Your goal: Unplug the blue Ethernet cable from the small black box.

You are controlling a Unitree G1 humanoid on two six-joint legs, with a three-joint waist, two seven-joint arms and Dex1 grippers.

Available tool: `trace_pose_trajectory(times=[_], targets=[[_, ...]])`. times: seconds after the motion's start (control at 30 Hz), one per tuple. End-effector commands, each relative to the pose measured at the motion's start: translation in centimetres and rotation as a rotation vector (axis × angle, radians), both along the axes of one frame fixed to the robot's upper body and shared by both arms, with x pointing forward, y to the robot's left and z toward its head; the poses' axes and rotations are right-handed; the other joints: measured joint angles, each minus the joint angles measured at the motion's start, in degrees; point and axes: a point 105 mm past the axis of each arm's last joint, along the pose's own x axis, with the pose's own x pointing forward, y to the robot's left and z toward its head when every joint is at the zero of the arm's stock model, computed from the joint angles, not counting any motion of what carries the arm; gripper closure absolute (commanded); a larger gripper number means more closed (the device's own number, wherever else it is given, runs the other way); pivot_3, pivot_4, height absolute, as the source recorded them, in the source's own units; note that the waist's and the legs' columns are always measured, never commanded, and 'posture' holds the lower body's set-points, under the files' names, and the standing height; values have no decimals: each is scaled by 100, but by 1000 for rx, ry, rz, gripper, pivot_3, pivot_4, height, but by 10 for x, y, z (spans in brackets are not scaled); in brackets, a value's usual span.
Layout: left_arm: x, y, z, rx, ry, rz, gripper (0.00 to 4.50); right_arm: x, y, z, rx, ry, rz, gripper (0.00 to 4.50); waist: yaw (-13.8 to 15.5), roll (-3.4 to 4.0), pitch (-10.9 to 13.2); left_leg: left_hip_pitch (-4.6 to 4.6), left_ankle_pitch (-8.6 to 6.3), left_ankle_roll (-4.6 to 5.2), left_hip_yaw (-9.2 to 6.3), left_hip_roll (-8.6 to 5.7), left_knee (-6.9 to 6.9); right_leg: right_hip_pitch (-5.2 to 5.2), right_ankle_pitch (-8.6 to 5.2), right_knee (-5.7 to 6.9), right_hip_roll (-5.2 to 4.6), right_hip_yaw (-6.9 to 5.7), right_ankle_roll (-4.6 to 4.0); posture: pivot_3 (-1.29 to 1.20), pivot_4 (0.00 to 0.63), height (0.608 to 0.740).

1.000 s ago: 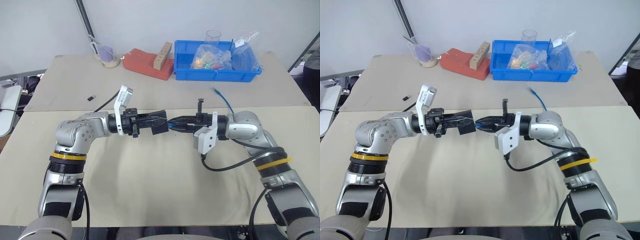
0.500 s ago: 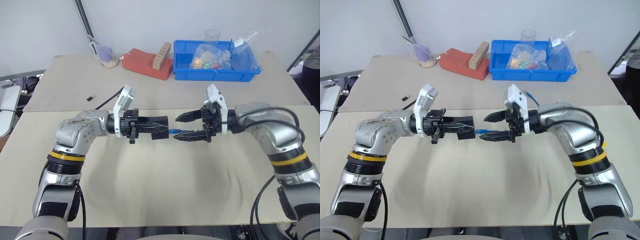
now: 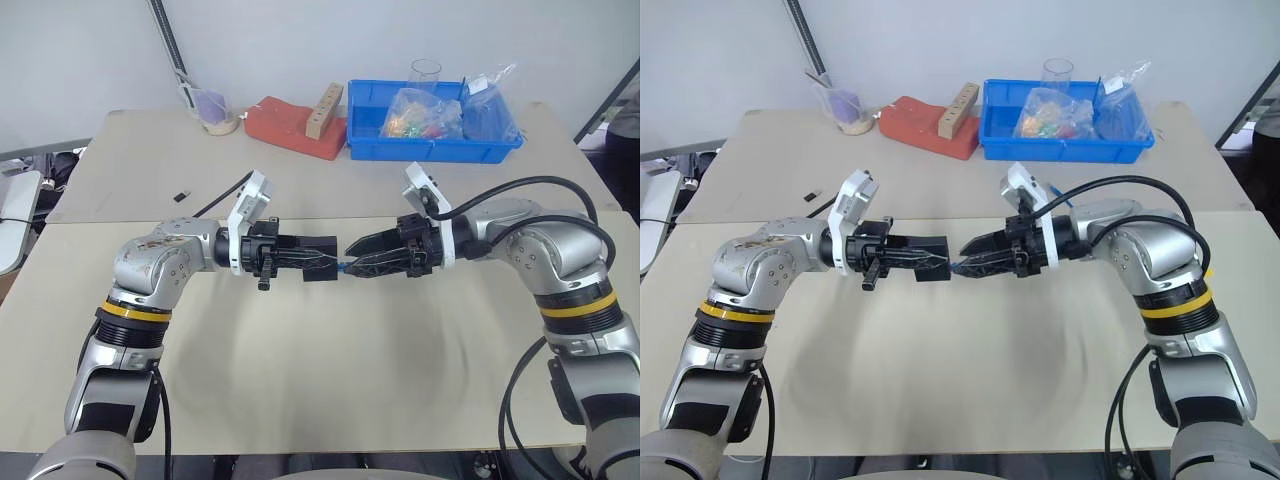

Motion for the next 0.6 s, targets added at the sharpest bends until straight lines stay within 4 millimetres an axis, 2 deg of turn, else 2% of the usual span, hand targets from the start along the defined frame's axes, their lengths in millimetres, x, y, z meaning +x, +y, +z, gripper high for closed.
trace_pose_trajectory(times=[0.03, 0.37, 0.47, 0.6], targets=[[0, -2, 15, -14, -61, -23, 3891, -1, 4, 10, 12, -50, 10, 2093, 3, 0, 0, 0, 0, 0, 0, 0, 0, 0, 0, 0, 0, 0, 0, 0, 150, 740], [1, -5, 16, -18, -70, -30, 3891, 1, 2, 4, -10, -63, 18, 2093, 6, 0, 0, -2, 0, 0, 0, -1, 1, -1, 0, -1, -1, -1, 0, 0, 150, 740], [0, -4, 15, -13, -68, -37, 3891, 2, 1, 2, -11, -61, 21, 2821, -2, 0, 0, -2, 0, 0, 0, -1, 0, -2, 0, -1, 0, -1, 0, 0, 150, 740], [0, -3, 15, -12, -66, -40, 3891, 3, -1, 3, -8, -55, 24, 4189, 1, 0, 0, -2, 0, 0, 0, -1, 0, -2, 0, -1, 0, -1, 0, 0, 150, 740]])
